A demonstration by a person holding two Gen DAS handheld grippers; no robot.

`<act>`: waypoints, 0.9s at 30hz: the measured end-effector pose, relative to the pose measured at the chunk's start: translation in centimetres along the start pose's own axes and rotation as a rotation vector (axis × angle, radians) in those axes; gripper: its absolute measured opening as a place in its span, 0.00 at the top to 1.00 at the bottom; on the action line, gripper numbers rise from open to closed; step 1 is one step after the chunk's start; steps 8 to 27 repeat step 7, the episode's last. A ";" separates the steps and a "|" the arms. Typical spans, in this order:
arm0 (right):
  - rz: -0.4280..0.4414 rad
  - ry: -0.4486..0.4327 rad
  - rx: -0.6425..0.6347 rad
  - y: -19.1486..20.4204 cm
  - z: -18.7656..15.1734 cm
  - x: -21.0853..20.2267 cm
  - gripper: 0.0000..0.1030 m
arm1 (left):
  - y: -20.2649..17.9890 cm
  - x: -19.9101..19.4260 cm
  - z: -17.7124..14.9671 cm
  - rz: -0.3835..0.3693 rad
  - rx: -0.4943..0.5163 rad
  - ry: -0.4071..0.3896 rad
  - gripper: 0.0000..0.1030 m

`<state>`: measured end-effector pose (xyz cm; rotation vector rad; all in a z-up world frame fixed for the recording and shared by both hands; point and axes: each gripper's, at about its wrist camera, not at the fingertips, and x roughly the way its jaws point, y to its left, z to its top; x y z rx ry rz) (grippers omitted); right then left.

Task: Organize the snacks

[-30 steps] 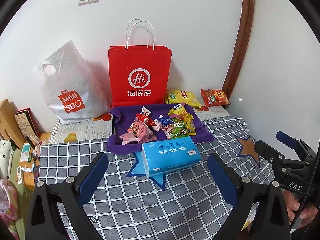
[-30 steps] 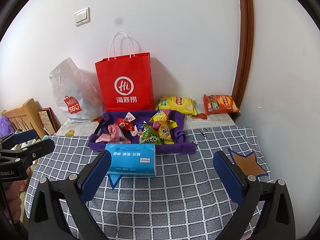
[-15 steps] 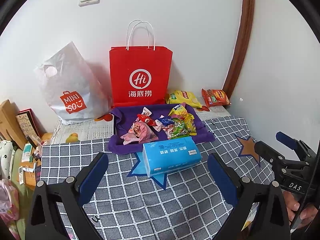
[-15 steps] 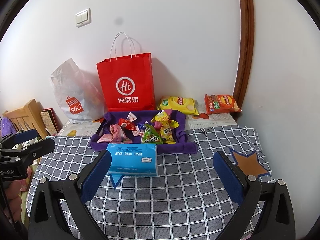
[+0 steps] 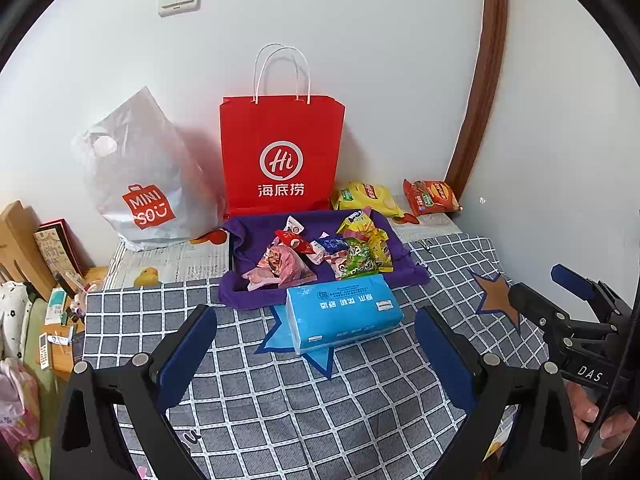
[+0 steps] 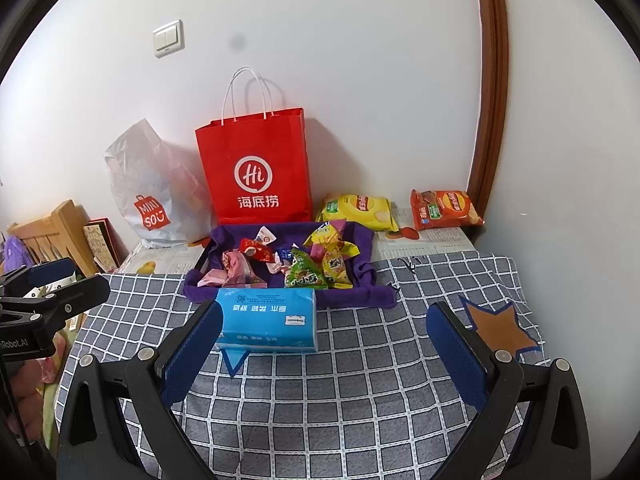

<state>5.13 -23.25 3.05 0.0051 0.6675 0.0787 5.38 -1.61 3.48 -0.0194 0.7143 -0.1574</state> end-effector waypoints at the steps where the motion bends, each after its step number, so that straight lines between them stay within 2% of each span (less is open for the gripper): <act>1: 0.001 -0.001 0.000 0.0 0.0 0.0 0.02 | 0.0 0.0 0.0 0.001 0.001 0.000 0.03; 27: 0.005 0.000 -0.003 -0.1 -0.1 0.0 0.02 | -0.1 -0.1 0.0 0.004 0.001 -0.001 0.03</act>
